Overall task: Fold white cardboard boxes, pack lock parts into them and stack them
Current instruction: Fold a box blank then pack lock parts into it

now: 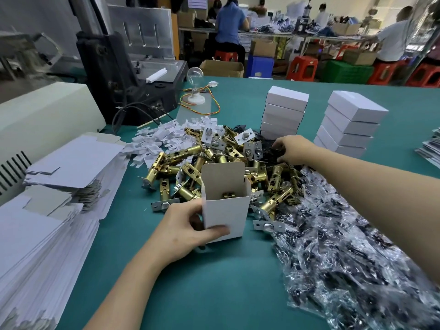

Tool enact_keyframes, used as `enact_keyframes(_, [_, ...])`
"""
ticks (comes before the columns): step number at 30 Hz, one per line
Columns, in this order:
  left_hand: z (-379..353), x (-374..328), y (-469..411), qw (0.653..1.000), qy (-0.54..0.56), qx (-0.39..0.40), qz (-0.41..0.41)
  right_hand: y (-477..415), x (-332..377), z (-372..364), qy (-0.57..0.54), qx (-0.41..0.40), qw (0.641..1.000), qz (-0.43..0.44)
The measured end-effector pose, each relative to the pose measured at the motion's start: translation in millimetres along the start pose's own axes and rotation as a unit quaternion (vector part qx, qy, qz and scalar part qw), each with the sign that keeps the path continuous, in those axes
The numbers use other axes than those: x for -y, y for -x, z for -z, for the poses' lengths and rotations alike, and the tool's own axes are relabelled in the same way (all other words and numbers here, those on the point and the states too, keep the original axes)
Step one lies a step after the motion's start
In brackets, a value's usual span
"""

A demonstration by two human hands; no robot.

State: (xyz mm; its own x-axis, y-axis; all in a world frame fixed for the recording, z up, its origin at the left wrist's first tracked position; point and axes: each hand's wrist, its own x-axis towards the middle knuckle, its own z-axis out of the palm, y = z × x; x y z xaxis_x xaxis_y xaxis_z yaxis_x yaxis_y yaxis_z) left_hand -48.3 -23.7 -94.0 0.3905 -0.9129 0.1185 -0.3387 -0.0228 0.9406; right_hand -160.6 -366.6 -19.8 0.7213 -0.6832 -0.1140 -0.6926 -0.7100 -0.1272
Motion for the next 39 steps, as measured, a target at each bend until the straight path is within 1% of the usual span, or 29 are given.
enact_keyframes(5, [0, 0, 0, 1.000, 0.001, -0.003, 0.003, 1, -6, -4, -0.012, -0.011, 1.000, 0.012])
enact_keyframes(7, [0, 0, 0, 1.000, 0.001, -0.003, 0.006, 1, -9, -5, -0.022, -0.027, 0.999, 0.018])
enact_keyframes(10, [0, -1, 0, 1.000, 0.000, -0.003, 0.007, -1, -13, -6, -0.060, -0.055, 0.997, -0.001])
enact_keyframes(12, [0, -2, 0, 1.000, 0.000, -0.004, 0.007, 0, -15, -6, -0.066, -0.061, 0.996, -0.007])
enact_keyframes(15, [0, -2, 1, 1.000, 0.002, -0.002, 0.006, 6, -16, -6, -0.009, -0.068, 0.998, 0.004])
enact_keyframes(17, [0, -3, 1, 1.000, 0.003, -0.001, 0.006, 9, -18, -7, 0.037, -0.069, 0.997, -0.011])
enact_keyframes(21, [0, -1, 1, 1.000, 0.001, -0.001, 0.004, 13, -12, -7, 0.045, -0.029, 0.997, -0.057])
enact_keyframes(23, [1, -1, 0, 1.000, 0.000, 0.000, 0.005, 12, -8, -6, 0.047, -0.029, 0.997, -0.052])
enact_keyframes(27, [1, 2, 0, 1.000, -0.003, 0.002, 0.004, 12, -3, -1, 0.059, -0.053, 0.997, -0.021])
enact_keyframes(31, [1, 3, 0, 1.000, -0.005, 0.003, 0.001, 14, 5, 3, 0.055, -0.110, 0.992, 0.009])
enact_keyframes(35, [1, 6, -1, 1.000, -0.014, 0.003, -0.002, 17, 15, 25, 0.030, -0.172, 0.985, 0.008])
enact_keyframes(39, [1, 5, -1, 1.000, -0.012, -0.001, -0.005, 41, 37, 62, 0.022, -0.267, 0.963, 0.024])
